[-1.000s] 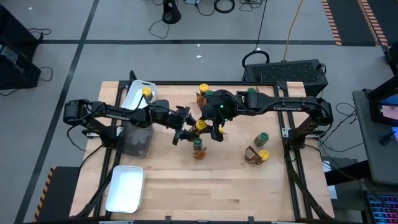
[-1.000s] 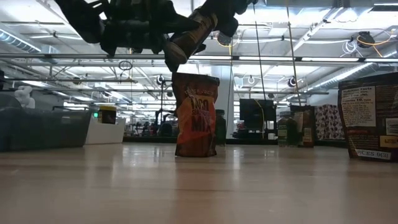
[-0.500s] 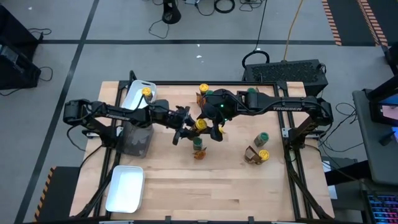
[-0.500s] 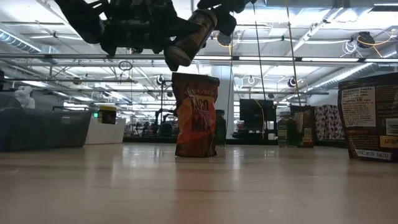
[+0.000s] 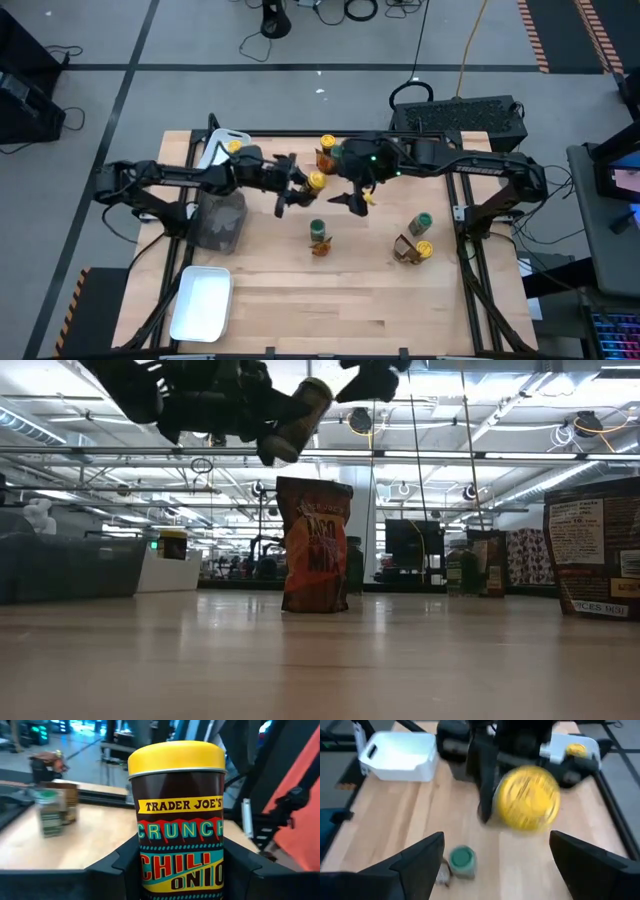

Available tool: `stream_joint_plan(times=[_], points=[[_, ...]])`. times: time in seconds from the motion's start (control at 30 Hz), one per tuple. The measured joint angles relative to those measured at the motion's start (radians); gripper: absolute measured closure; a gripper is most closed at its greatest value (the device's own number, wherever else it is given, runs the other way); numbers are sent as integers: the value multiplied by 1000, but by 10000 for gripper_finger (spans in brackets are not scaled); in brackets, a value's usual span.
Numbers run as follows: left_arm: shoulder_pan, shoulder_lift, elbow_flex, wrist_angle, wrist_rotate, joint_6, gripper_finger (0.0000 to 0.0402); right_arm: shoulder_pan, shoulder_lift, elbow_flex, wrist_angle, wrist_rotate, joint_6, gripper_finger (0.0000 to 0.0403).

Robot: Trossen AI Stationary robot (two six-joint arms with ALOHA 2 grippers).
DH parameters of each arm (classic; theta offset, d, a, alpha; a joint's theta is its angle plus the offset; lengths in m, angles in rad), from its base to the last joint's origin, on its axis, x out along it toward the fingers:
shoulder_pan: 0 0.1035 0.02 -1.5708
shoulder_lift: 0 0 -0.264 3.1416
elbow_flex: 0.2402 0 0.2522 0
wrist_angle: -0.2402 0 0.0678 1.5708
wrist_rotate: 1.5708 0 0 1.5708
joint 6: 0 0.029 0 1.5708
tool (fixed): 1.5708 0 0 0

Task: Sort spices by type
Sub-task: Put the top right yellow seasoning bottle into the top white bin

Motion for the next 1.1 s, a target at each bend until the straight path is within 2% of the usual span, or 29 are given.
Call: stream_joint_plan(times=[0.17,0.33,0.43,0.6,0.73,0.93,1.1], points=[[82,-137,0,-227,-102,92,213,-4,-40,-35,-23,14,-11,58],[159,-292,-6,-468,-311,172,213,-13,-98,-148,17,48,-18,58],[207,-383,-53,-519,-458,184,212,-27,-149,-252,90,61,-15,57],[306,-548,-206,-493,-663,161,212,-49,-245,-424,227,60,17,57],[368,-643,-309,-392,-857,116,212,-62,-312,-506,279,59,34,57],[407,-661,-415,-277,-1046,95,212,-67,-362,-556,322,59,47,57],[435,-648,-481,-205,-1108,94,212,-67,-363,-558,321,59,46,57]])
